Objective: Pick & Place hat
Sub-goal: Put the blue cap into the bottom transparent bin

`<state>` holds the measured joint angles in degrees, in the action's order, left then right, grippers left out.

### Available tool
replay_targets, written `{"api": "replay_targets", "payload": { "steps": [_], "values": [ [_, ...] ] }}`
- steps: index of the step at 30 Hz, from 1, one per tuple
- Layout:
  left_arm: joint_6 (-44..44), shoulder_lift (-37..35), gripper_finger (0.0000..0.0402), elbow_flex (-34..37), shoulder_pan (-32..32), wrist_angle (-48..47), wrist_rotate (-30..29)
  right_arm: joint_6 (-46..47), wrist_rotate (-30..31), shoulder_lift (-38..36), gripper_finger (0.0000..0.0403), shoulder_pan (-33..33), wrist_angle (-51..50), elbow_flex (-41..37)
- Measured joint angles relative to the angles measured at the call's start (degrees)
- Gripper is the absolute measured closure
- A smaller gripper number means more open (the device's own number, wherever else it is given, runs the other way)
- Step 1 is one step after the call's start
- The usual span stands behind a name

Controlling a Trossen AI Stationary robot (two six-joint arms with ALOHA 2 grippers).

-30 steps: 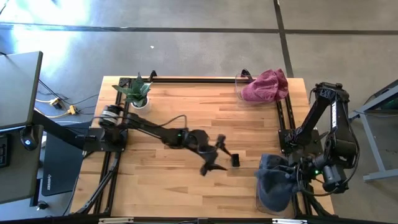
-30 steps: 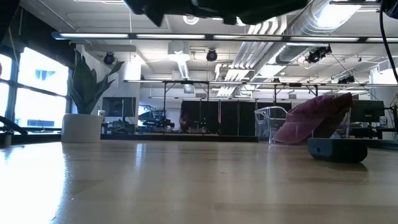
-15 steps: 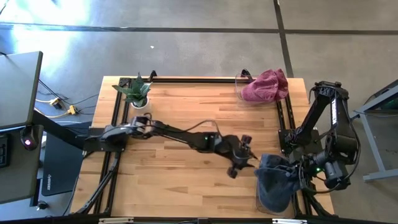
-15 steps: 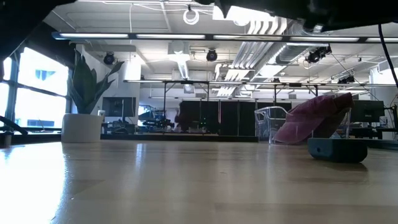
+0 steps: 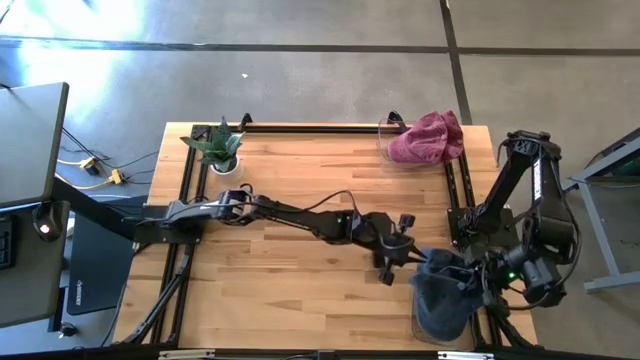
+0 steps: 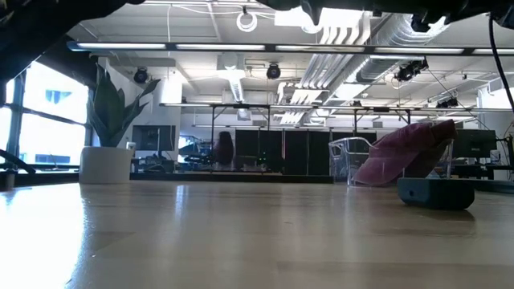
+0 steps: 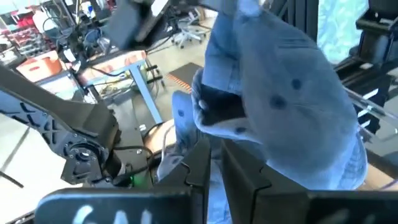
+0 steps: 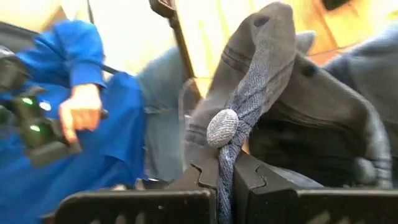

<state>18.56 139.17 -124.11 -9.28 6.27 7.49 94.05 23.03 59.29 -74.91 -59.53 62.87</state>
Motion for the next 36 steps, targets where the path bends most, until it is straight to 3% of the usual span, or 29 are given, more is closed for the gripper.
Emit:
{"api": "replay_targets", "payload": {
  "steps": [4,8,13,21,33,36],
  "values": [
    [-0.88,-0.02,0.0380,0.00,0.72,-2.23,1.93,2.86,0.34,0.00,0.0402,2.89,1.54,0.07],
    [0.89,-0.02,0.0392,0.02,0.67,-4.91,4.23,4.45,-5.00,0.62,0.0402,6.63,1.10,0.07],
    [2.12,-0.58,0.0401,0.07,0.59,-6.88,14.02,4.93,-8.75,2.41,0.0402,7.23,-2.68,2.21],
    [2.39,-0.68,0.0401,0.07,0.26,-8.00,28.58,3.21,-8.36,9.78,0.0402,5.41,-3.57,7.99],
    [5.65,-0.68,0.0401,0.07,-0.73,-15.67,24.66,4.44,-8.64,10.69,0.0402,5.52,-8.52,6.73],
    [5.82,-0.21,0.0401,0.05,-1.44,-12.56,19.38,4.48,-8.57,10.69,0.0400,5.57,-8.54,6.71]
  ]
}}
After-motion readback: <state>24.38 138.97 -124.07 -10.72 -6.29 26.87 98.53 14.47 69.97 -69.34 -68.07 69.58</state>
